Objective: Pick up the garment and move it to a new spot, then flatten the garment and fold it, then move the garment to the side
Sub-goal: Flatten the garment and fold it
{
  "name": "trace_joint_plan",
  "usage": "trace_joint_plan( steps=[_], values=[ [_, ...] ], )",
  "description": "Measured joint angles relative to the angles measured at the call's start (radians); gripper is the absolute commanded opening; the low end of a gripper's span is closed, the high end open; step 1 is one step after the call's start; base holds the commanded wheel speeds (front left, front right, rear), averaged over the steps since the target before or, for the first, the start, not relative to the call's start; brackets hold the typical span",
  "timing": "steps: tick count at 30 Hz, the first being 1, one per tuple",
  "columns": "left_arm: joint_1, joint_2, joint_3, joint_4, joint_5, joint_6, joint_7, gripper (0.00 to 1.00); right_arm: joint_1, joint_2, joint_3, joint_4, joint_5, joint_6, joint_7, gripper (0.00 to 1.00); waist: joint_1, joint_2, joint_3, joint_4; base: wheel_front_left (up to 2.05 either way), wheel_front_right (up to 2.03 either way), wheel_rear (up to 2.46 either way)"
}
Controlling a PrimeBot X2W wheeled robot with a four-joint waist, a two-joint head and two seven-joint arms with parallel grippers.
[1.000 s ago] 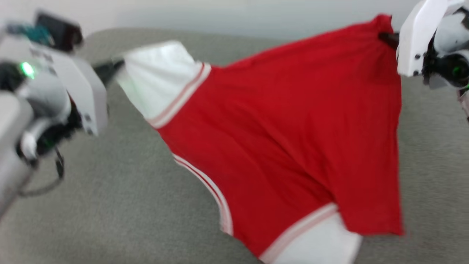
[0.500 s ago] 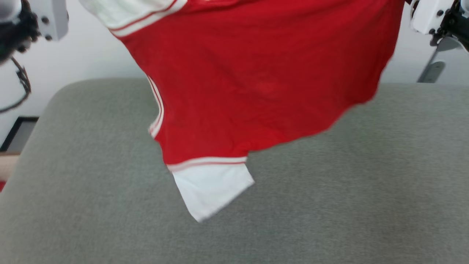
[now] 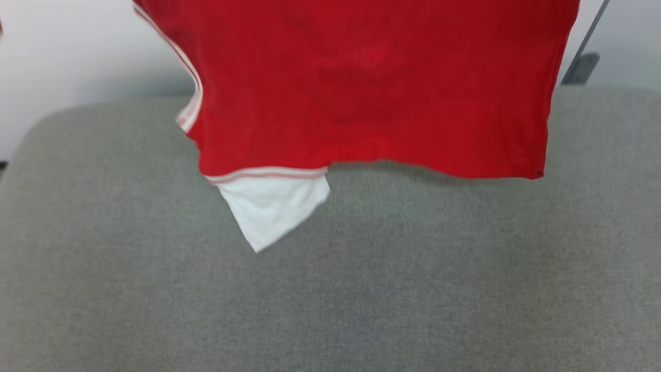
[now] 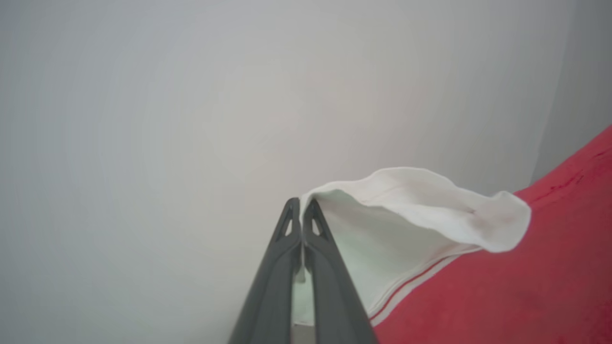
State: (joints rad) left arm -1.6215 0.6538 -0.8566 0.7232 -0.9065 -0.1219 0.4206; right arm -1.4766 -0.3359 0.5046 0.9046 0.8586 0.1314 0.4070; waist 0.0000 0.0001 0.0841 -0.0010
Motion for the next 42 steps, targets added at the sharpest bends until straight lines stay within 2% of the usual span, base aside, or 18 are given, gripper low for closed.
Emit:
trace_joint_plan(
  steps=[5,9,15,19,22,25,29,31,33,36,39,42],
  values=[
    [-0.102,-0.034,-0.015,0.058,0.050,-0.003,-0.072,0.00,-0.093,0.034,-0.017,0.062,-0.082,0.000,-0.085,0.00,0.0000,0.0000,0.089,-0.002,0.00,0.00,0.00],
    [-0.208,-0.061,-0.029,0.115,0.127,0.007,-0.178,0.00,-0.165,0.058,-0.022,0.116,-0.188,0.000,-0.239,0.00,0.0000,0.0000,0.171,-0.003,0.00,0.00,0.00],
    [-0.403,-0.108,-0.016,0.203,0.223,0.057,-0.398,0.00,-0.289,0.068,-0.041,0.222,-0.400,0.000,-0.544,0.00,0.0000,0.0000,0.299,-0.004,0.00,0.00,0.00],
    [-0.500,-0.142,0.009,0.244,0.244,0.064,-0.562,0.00,-0.360,0.066,-0.055,0.286,-0.547,0.000,-0.647,0.00,-0.0001,0.0000,0.383,-0.001,0.00,0.00,0.00],
    [-0.508,-0.165,0.022,0.272,0.238,0.049,-0.637,0.00,-0.370,0.071,-0.077,0.317,-0.628,0.000,-0.662,0.00,0.0000,0.0000,0.444,0.006,0.00,0.00,0.00],
    [-0.470,-0.175,0.037,0.299,0.220,0.037,-0.668,0.00,-0.353,0.083,-0.101,0.344,-0.671,0.000,-0.664,0.00,-0.0001,0.0000,0.499,0.016,0.00,0.00,0.00],
    [-0.344,-0.182,0.032,0.335,0.211,0.020,-0.678,0.00,-0.287,0.097,-0.113,0.370,-0.708,0.000,-0.648,0.00,0.0000,0.0000,0.557,0.035,0.00,0.00,0.00],
    [-0.244,-0.198,-0.001,0.358,0.204,0.002,-0.680,0.00,-0.228,0.110,-0.119,0.378,-0.702,0.000,-0.607,0.00,0.0000,0.0000,0.577,0.057,0.00,0.00,0.00],
    [-0.178,-0.210,-0.018,0.375,0.171,-0.003,-0.631,0.00,-0.188,0.123,-0.105,0.380,-0.698,0.000,-0.574,0.00,0.0000,0.0000,0.577,0.070,0.00,0.00,0.00],
    [-0.057,-0.208,-0.092,0.321,0.120,-0.007,-0.529,0.00,-0.117,0.139,-0.083,0.381,-0.657,0.000,-0.519,0.00,0.0000,0.0000,0.557,0.081,0.00,0.00,0.00],
    [0.054,-0.164,-0.161,0.231,0.060,-0.007,-0.455,0.00,-0.039,0.149,-0.041,0.365,-0.594,0.000,-0.466,0.00,0.0000,0.0000,0.524,0.090,0.00,0.00,0.00],
    [0.156,-0.093,-0.204,0.155,-0.010,-0.007,-0.389,0.00,0.057,0.149,0.001,0.308,-0.487,0.000,-0.395,0.00,0.0000,0.0000,0.481,0.094,0.00,0.00,0.00]
  ],
)
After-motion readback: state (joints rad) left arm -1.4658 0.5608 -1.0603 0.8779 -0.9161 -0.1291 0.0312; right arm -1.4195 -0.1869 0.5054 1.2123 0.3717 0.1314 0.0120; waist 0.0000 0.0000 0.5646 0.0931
